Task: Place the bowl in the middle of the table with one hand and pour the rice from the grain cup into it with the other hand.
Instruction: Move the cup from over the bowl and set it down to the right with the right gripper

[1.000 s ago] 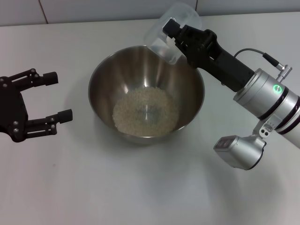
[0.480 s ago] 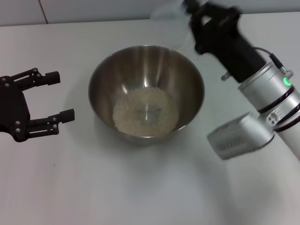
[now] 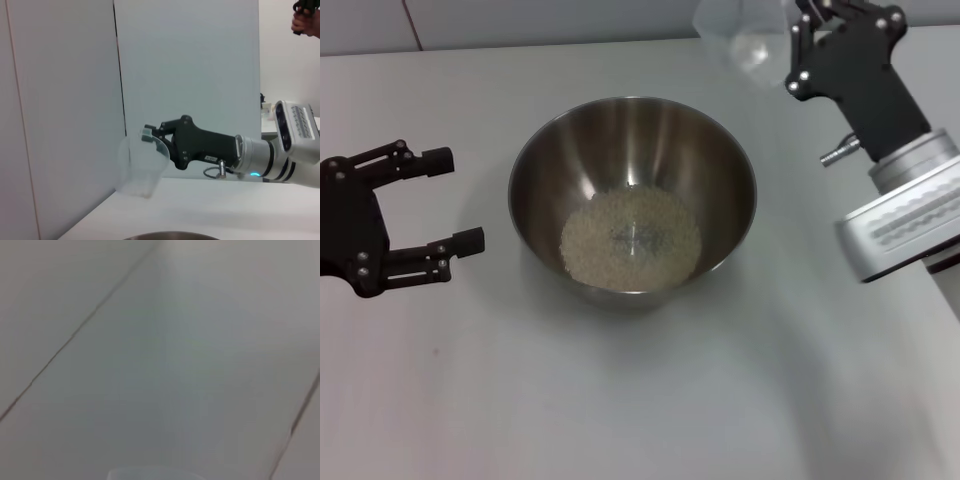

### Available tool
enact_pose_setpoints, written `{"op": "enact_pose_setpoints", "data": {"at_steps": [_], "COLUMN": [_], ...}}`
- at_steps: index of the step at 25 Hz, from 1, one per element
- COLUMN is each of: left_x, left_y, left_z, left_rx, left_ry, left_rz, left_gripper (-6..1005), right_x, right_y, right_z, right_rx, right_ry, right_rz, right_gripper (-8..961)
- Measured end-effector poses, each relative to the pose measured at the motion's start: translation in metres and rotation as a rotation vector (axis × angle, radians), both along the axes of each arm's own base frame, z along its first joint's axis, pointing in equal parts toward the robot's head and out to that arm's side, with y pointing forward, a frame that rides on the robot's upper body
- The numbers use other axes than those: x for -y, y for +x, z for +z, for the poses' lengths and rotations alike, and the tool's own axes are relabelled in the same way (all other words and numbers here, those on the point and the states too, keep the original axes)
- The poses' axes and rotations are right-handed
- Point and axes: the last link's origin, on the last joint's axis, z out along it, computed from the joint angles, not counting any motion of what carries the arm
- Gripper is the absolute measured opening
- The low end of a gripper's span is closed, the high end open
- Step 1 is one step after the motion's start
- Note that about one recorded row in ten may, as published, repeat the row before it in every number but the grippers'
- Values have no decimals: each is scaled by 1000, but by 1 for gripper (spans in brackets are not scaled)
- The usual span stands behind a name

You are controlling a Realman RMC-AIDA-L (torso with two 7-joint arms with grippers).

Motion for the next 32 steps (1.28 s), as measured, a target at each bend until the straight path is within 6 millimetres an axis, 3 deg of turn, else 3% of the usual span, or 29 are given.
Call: {"op": "enact_pose_setpoints", "data": {"at_steps": [9, 15, 19, 32], "left_x": [-3, -4, -4, -6], "left_y": [2, 2, 3, 5], "left_z": [-1, -2, -3, -3], "left_rx": [1, 0, 2, 0], "left_ry": [2, 2, 3, 7], "left_rz": [-4, 1, 0, -5], "left_gripper": [829, 829, 829, 829], "right_x": [-1, 1, -2, 3], "right_y": [44, 66, 81, 91], "right_z": [16, 15, 3, -7], "right_rx": [-368, -432, -423, -413], "right_ry": [-234, -285, -342, -371], "right_rz": [-143, -250, -378, -455], "right_gripper": [10, 10, 9, 9]}}
